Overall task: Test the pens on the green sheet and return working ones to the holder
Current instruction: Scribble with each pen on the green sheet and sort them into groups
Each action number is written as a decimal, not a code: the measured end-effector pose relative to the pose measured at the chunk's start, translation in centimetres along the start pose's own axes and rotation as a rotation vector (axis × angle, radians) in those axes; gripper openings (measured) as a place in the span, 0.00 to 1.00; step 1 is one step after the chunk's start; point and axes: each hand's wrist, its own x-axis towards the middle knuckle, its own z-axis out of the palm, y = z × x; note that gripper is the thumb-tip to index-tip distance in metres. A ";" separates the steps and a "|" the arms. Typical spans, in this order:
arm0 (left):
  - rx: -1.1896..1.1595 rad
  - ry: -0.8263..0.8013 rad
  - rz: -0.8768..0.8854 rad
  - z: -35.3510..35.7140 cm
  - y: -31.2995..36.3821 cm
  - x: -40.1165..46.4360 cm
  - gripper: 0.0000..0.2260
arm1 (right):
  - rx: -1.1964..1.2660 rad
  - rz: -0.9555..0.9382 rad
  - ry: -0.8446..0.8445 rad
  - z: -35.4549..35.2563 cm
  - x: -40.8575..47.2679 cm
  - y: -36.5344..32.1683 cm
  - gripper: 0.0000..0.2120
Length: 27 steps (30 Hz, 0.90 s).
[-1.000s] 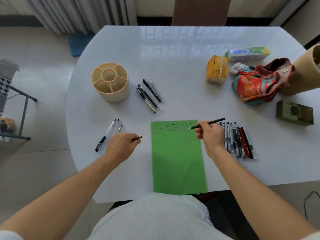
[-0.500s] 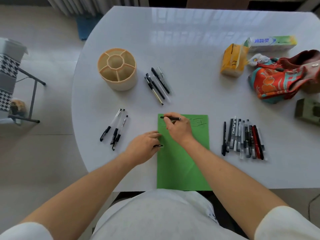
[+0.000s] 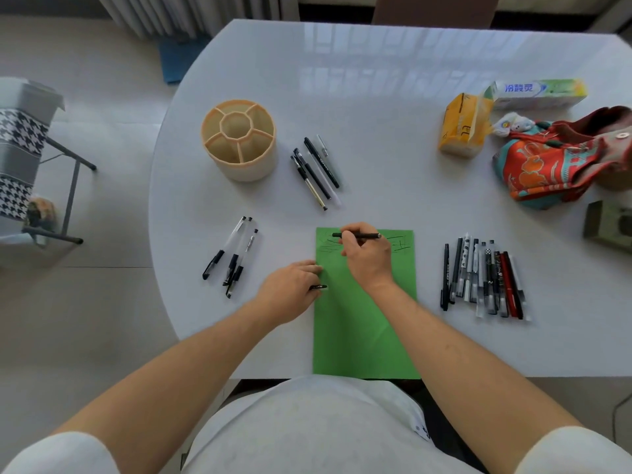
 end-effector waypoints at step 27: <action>-0.129 0.066 -0.052 -0.4 -0.1 0.1 0.10 | 0.159 0.102 -0.045 -2.1 -0.9 -0.9 0.04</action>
